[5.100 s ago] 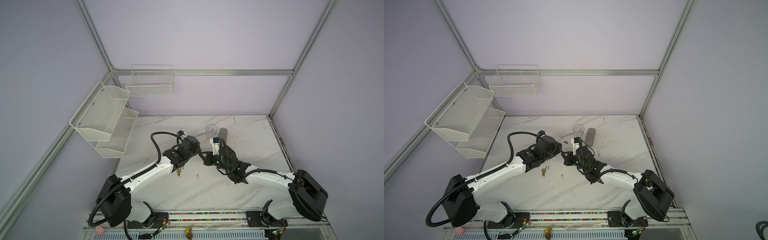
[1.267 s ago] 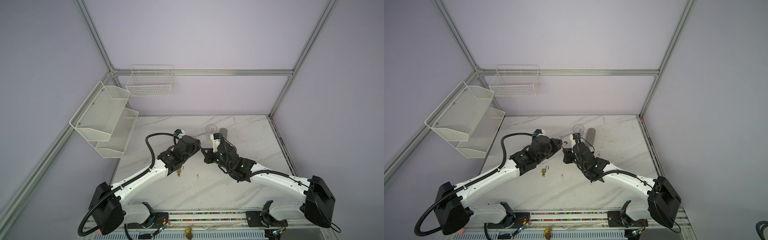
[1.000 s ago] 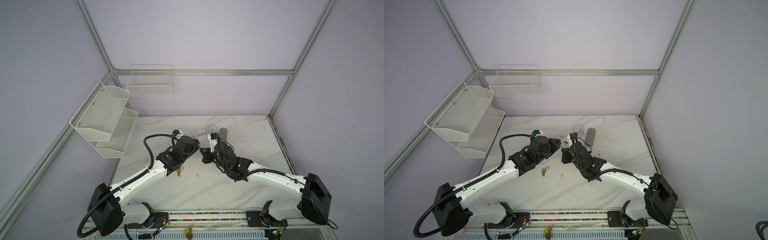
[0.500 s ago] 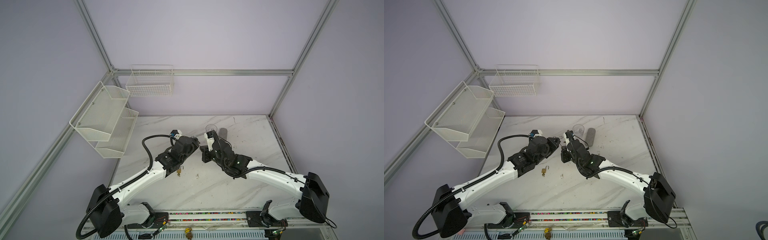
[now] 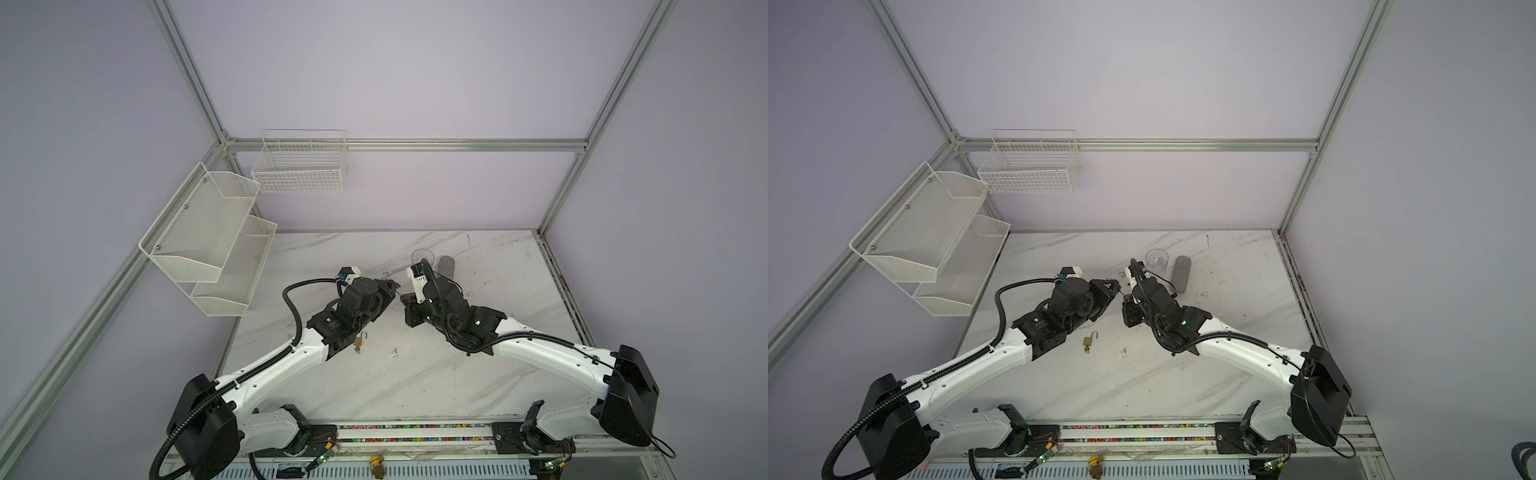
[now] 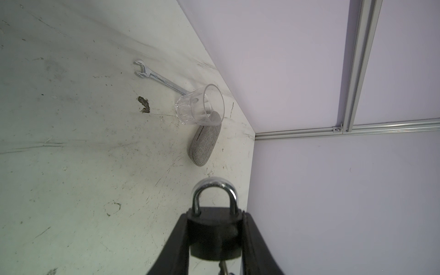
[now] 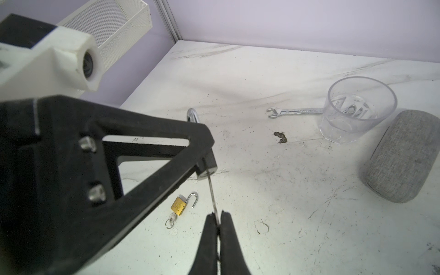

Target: Unlock with the key

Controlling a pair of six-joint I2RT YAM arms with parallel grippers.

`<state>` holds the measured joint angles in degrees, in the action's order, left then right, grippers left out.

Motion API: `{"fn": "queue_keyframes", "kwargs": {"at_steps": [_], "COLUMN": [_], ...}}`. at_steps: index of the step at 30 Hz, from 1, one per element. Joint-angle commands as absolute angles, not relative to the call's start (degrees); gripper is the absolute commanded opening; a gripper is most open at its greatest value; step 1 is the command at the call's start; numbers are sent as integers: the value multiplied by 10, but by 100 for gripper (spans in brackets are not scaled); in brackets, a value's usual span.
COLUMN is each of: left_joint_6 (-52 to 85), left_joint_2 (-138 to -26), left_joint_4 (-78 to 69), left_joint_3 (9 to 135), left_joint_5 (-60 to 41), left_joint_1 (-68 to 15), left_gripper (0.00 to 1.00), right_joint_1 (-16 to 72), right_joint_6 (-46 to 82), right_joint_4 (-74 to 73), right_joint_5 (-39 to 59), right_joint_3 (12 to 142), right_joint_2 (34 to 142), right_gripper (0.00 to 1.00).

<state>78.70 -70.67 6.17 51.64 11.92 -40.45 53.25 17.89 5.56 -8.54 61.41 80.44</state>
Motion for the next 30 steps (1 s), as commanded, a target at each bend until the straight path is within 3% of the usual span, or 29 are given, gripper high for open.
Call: {"fn": "queue_keyframes", "kwargs": {"at_steps": [1,21,30], "left_joint_6": [792,867,922], "left_joint_2": [-685,-663,-658], "left_joint_4": [85,35,-5], "left_joint_3": [494,479,462], "left_joint_5": [102,65,39], "left_joint_1": [-400,-396,-396], "left_gripper": [0,0,0], "right_joint_1": [516,544,562], "right_joint_6": [179,183,163], "right_joint_4": [64,84,0], "right_joint_5": [-184,-237,-214], "right_joint_3": [635,659,625], "right_joint_2": [790,815,826], "right_gripper": [0,0,0]}}
